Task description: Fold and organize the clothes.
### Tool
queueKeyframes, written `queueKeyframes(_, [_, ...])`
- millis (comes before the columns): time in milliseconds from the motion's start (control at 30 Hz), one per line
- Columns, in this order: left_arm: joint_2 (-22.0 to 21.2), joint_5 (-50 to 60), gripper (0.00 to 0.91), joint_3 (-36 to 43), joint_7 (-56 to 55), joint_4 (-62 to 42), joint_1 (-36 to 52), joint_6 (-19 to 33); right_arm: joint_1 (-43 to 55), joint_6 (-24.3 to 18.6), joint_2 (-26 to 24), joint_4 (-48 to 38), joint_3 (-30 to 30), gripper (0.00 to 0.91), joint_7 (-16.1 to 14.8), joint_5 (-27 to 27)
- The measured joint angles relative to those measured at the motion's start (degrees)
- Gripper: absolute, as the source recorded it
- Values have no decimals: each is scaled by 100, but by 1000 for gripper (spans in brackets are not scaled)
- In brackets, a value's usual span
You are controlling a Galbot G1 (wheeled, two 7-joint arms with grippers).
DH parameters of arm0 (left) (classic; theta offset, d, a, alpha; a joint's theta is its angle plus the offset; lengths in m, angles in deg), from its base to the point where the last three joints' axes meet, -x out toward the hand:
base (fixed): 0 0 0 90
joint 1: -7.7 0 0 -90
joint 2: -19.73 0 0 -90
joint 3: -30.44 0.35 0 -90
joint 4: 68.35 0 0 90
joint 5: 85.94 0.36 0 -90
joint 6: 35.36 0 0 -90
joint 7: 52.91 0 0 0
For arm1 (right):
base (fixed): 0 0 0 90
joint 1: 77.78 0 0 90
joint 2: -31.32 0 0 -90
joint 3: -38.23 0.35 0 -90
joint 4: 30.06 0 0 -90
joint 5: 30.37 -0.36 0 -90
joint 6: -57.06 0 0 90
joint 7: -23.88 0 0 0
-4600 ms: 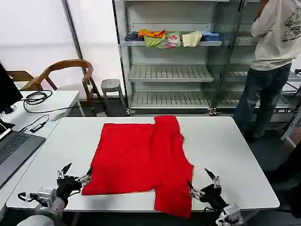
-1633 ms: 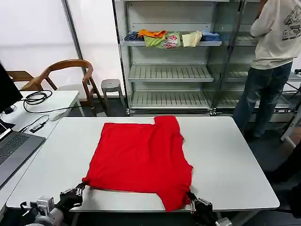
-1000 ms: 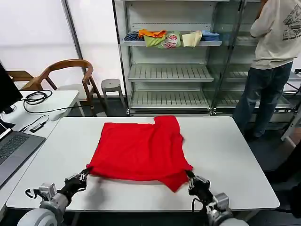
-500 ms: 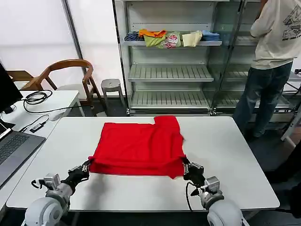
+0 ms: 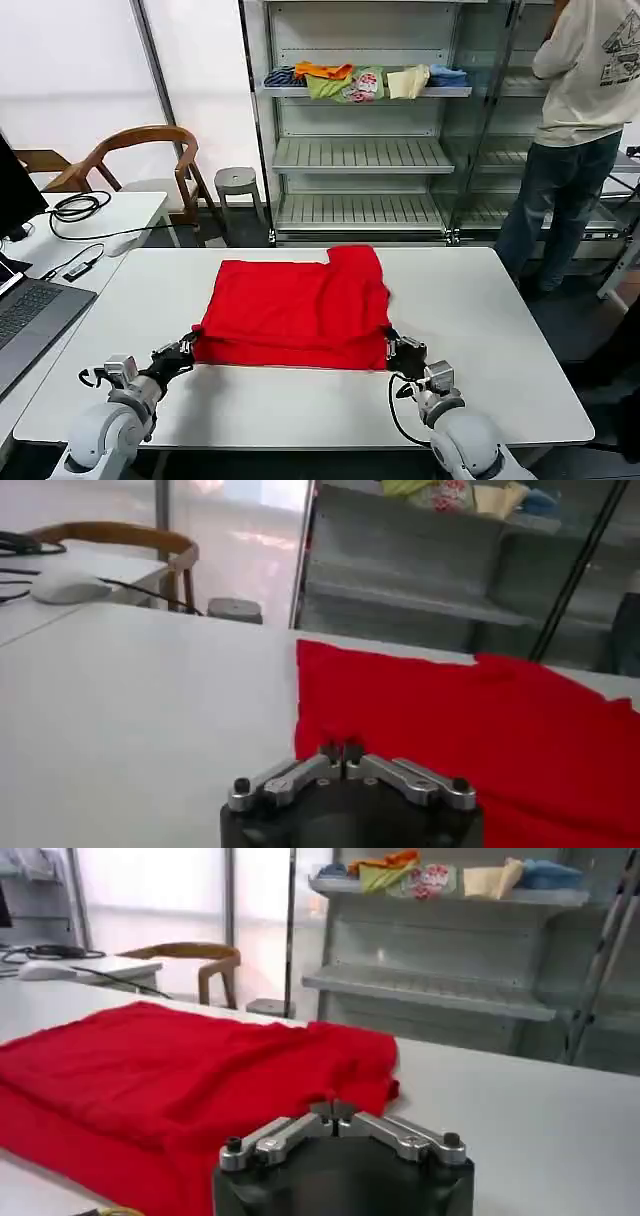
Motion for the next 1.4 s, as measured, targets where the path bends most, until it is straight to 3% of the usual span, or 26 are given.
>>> queueKeyframes(33, [-5,1,181,6,0,-27,17,2,20,-4,8,-31,-10,101,-6,10])
queueKeyframes(67, [-8,2,867,11,1,-45,30,9,44,-14,17,-63,-24,786,-19,28])
queueKeyframes(100, [-9,2,907,18,2,-56,42,13,63,-23,25,-89,-35,907,-35,42])
queueKeyframes(733, [37,138,907,-28,-102,-214,139,8,355,11,64,-461,13,907,119,112])
queueKeyframes(1400, [70,312,907,-63,-158,316,-337,-209,-711,254,-91,486,387,907,370,-233])
